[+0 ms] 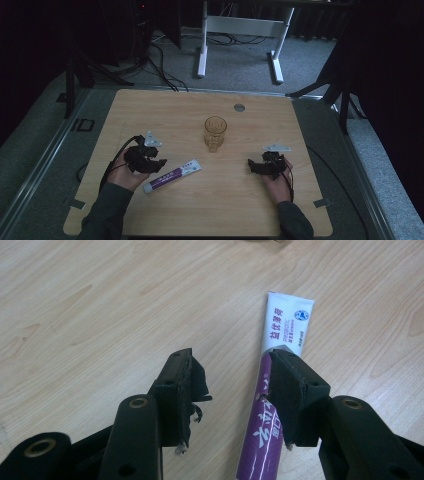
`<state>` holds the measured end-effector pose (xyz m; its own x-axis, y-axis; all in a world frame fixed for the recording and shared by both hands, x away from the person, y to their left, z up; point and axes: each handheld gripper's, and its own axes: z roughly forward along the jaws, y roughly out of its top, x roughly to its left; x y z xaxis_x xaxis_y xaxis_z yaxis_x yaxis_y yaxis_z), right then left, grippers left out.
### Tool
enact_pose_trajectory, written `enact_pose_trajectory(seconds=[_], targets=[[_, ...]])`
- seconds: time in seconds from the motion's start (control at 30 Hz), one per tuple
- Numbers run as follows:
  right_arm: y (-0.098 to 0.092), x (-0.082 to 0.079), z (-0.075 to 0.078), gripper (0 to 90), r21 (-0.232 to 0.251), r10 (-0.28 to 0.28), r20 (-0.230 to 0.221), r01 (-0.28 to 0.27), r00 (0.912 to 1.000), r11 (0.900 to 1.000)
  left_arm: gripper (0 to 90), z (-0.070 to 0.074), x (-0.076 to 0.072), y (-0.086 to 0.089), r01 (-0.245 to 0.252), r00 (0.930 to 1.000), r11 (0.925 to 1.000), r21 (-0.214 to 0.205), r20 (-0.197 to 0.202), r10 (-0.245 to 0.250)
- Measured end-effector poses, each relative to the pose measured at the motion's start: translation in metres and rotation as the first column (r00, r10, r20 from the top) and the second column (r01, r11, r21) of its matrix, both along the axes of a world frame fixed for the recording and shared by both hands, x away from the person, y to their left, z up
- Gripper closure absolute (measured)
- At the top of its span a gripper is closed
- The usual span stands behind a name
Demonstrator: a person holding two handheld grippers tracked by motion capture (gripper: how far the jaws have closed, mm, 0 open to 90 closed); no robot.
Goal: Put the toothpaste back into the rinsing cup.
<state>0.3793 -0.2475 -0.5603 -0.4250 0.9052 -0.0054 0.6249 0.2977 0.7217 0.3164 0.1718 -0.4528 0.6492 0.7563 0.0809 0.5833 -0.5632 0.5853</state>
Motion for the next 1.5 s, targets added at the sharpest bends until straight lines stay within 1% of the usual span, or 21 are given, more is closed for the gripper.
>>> enact_pose_trajectory(seconds=[0.07, 0.17, 0.33, 0.47, 0.67, 0.93, 0.97, 1.1, 1.5], targets=[[0.000, 0.000, 0.000, 14.7, 0.000, 0.000, 0.000, 0.000, 1.0000, 1.0000, 52.9, 0.000, 0.001, -0.001, 0.002, 1.0000, 1.0000, 0.003, -0.001, -0.002], [0.000, 0.000, 0.000, 14.7, 0.000, 0.000, 0.000, 0.000, 1.0000, 1.0000, 52.9, 0.001, 0.003, -0.003, 0.004, 0.9999, 1.0000, 0.003, -0.014, -0.004], [0.000, 0.000, 0.000, 14.7, 0.000, 0.000, 0.000, 0.000, 1.0000, 1.0000, 53.1, 0.002, 0.005, -0.009, 0.025, 0.9993, 0.9995, 0.019, -0.027, -0.025], [0.000, 0.000, 0.000, 14.7, -0.001, 0.001, 0.000, -0.001, 1.0000, 1.0000, 53.2, 0.003, 0.006, -0.013, 0.036, 0.9988, 0.9991, 0.023, -0.035, -0.035], [0.000, 0.000, 0.000, 14.7, 0.000, 0.000, -0.001, 0.000, 1.0000, 1.0000, 53.9, 0.003, 0.009, -0.017, 0.055, 0.9968, 0.9979, 0.035, -0.060, -0.053], [0.000, 0.000, 0.000, 14.7, 0.000, 0.000, 0.000, 0.000, 1.0000, 1.0000, 55.6, 0.002, 0.010, -0.022, 0.065, 0.9956, 0.9965, 0.053, -0.071, -0.062], [0.000, 0.000, 0.000, 14.7, -0.001, 0.000, -0.001, 0.000, 1.0000, 1.0000, 55.6, 0.002, 0.010, -0.023, 0.065, 0.9956, 0.9959, 0.062, -0.071, -0.061], [0.000, 0.000, 0.000, 14.7, -0.001, 0.000, 0.000, 0.000, 1.0000, 1.0000, 55.5, 0.001, 0.011, -0.025, 0.068, 0.9951, 0.9948, 0.076, -0.077, -0.062], [0.000, 0.000, 0.000, 14.7, -0.001, 0.000, 0.000, 0.000, 1.0000, 1.0000, 55.7, -0.002, 0.014, -0.031, 0.089, 0.9911, 0.9921, 0.088, -0.107, -0.080]])
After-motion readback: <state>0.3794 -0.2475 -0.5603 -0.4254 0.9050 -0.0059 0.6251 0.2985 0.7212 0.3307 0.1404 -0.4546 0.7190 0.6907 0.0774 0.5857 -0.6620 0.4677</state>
